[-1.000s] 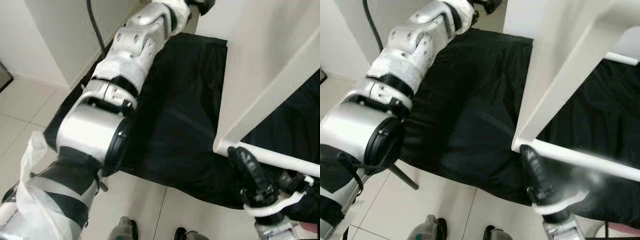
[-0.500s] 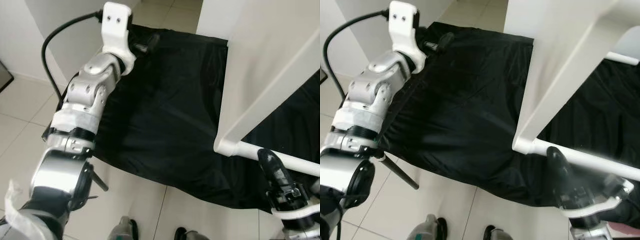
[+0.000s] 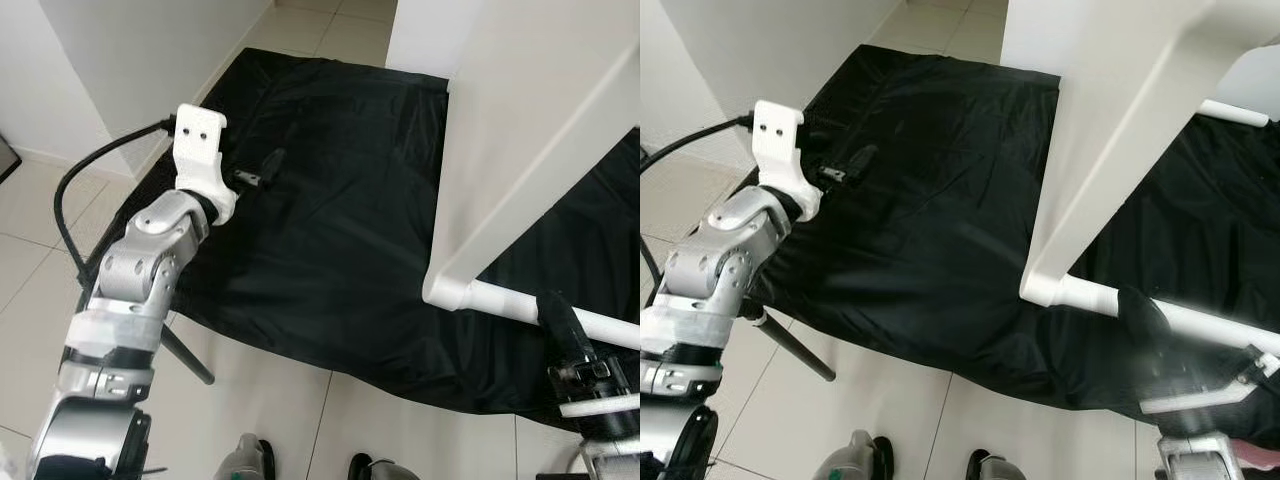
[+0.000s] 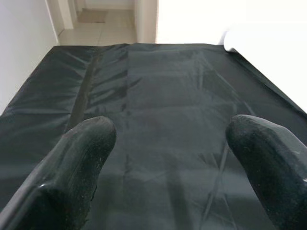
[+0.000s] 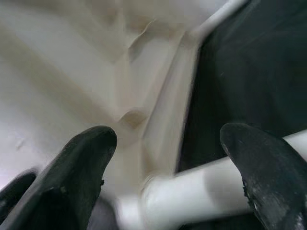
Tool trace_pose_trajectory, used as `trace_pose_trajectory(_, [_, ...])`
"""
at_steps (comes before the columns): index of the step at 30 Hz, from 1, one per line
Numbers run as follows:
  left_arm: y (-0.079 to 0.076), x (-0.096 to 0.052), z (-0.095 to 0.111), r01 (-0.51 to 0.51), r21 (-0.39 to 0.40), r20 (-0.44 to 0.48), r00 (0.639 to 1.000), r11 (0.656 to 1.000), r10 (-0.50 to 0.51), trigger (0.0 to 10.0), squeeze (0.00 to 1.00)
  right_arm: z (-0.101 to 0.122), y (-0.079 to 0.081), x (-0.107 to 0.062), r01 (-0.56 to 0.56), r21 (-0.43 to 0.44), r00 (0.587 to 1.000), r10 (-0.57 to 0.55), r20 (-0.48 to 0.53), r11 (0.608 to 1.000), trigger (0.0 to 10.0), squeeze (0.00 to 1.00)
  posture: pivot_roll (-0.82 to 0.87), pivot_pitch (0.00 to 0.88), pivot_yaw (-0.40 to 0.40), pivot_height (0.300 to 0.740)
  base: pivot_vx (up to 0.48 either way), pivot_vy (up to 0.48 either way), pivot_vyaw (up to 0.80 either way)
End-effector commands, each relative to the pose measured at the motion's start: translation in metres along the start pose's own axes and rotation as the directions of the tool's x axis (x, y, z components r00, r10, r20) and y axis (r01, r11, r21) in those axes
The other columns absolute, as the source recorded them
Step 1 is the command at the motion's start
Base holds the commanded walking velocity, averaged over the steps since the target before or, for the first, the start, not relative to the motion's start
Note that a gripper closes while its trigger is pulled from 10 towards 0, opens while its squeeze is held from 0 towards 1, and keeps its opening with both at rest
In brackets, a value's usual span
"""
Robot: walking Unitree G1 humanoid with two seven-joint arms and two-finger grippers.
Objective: Building children table
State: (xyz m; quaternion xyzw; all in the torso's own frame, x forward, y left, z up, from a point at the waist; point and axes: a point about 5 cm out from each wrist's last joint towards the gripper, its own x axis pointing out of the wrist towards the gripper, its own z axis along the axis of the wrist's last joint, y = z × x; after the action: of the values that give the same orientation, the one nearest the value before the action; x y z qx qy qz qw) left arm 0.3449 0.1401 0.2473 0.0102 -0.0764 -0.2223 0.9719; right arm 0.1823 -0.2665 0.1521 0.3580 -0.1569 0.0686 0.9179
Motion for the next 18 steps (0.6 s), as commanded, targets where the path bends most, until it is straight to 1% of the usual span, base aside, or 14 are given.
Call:
trace_pose_trajectory(1, [-0.001, -0.009, -0.016, 0.039, -0.003, -0.045, 0.998, 0.999, -0.039, 10.0, 0.0, 0.002, -0.01, 0.008, 0.17, -0.041, 0.984, -0.168, 0.064, 0.985, 10.0, 0.0, 0.03, 0.17, 0.002, 0.74, 0.0, 0.0, 0.0])
trace_pose_trajectory(2, [0.001, -0.011, -0.021, 0.008, -0.033, -0.053, 0.999, 0.999, -0.01, 10.0, 0.0, 0.003, -0.007, 0.014, 0.18, -0.061, 0.981, -0.175, 0.083, 0.982, 10.0, 0.0, 0.02, 0.162, 0.004, 0.74, 0.0, 0.0, 0.0])
trace_pose_trajectory(6, [0.002, -0.013, -0.024, -0.016, -0.07, -0.057, 0.998, 0.997, 0.012, 10.0, 0.0, 0.004, -0.002, 0.021, 0.176, -0.084, 0.981, -0.167, 0.1, 0.981, 10.0, 0.0, 0.02, 0.162, 0.004, 0.74, 0.0, 0.0, 0.0])
trace_pose_trajectory(7, [0.003, -0.015, -0.026, -0.028, -0.086, -0.058, 0.998, 0.996, 0.023, 10.0, 0.0, 0.006, 0.0, 0.027, 0.201, -0.112, 0.974, -0.187, 0.127, 0.973, 10.0, 0.0, 0.02, 0.156, 0.0, 0.74, 0.0, 0.0, 0.0])
trace_pose_trajectory(8, [0.004, -0.015, -0.027, -0.049, -0.076, -0.046, 0.998, 0.996, 0.045, 10.0, 0.0, 0.007, 0.003, 0.034, 0.225, -0.14, 0.968, -0.204, 0.149, 0.964, 10.0, 0.0, 0.02, 0.15, -0.005, 0.74, 0.0, 0.0, 0.0])
trace_pose_trajectory(9, [0.004, -0.015, -0.028, -0.057, -0.07, -0.038, 0.998, 0.996, 0.055, 10.0, 0.0, 0.009, 0.006, 0.041, 0.253, -0.192, 0.96, -0.222, 0.169, 0.948, 10.0, 0.0, 0.02, 0.15, -0.005, 0.74, 0.0, 0.0, 0.0])
trace_pose_trajectory(10, [0.004, -0.015, -0.028, -0.057, -0.07, -0.038, 0.998, 0.996, 0.055, 10.0, 0.0, 0.009, 0.006, 0.041, 0.253, -0.192, 0.96, -0.222, 0.169, 0.948, 10.0, 0.0, 0.02, 0.15, -0.005, 0.74, 0.0, 0.0, 0.0])
trace_pose_trajectory(11, [0.005, -0.015, -0.029, -0.076, -0.053, -0.026, 0.997, 0.996, 0.075, 10.0, 0.0, 0.009, 0.01, 0.048, 0.271, -0.251, 0.956, -0.228, 0.184, 0.929, 10.0, 0.0, 0.02, 0.146, -0.006, 0.74, 0.0, 0.0, 0.0])
trace_pose_trajectory(12, [0.004, -0.015, -0.03, -0.088, -0.059, -0.011, 0.996, 0.994, 0.087, 10.0, 0.0, 0.009, 0.012, 0.053, 0.29, -0.3, 0.951, -0.239, 0.194, 0.909, 10.0, 0.0, 0.02, 0.145, -0.012, 0.74, 0.0, 0.0, 0.0])
trace_pose_trajectory(14, [0.004, -0.015, -0.03, -0.088, -0.059, -0.011, 0.996, 0.994, 0.087, 10.0, 0.0, 0.009, 0.012, 0.053, 0.29, -0.3, 0.951, -0.239, 0.194, 0.909, 10.0, 0.0, 0.02, 0.145, -0.012, 0.74, 0.0, 0.0, 0.0])
trace_pose_trajectory(15, [0.003, -0.013, -0.03, -0.105, -0.049, 0.007, 0.994, 0.993, 0.105, 10.0, 0.0, 0.007, 0.016, 0.06, 0.308, -0.369, 0.948, -0.249, 0.2, 0.877, 10.0, 0.0, 0.03, 0.144, -0.014, 0.74, 0.0, 0.0, 0.0])
trace_pose_trajectory(16, [0.003, -0.013, -0.03, -0.105, -0.049, 0.007, 0.994, 0.993, 0.105, 10.0, 0.0, 0.007, 0.016, 0.06, 0.308, -0.369, 0.948, -0.249, 0.2, 0.877, 10.0, 0.0, 0.03, 0.144, -0.014, 0.74, 0.0, 0.0, 0.0])
trace_pose_trajectory(17, [0.001, -0.012, -0.031, -0.133, -0.06, 0.036, 0.99, 0.989, 0.135, 10.0, 0.0, 0.001, 0.023, 0.07, 0.327, -0.452, 0.943, -0.259, 0.207, 0.83, 10.0, 0.0, 0.03, 0.147, -0.026, 0.74, 0.0, 0.0, 0.0])
trace_pose_trajectory(18, [0.0, -0.012, -0.033, -0.156, -0.066, 0.061, 0.985, 0.986, 0.16, 10.0, 0.0, -0.004, 0.028, 0.076, 0.341, -0.499, 0.939, -0.268, 0.215, 0.796, 10.0, 0.0, 0.03, 0.147, -0.026, 0.74, 0.0, 0.0, 0.0])
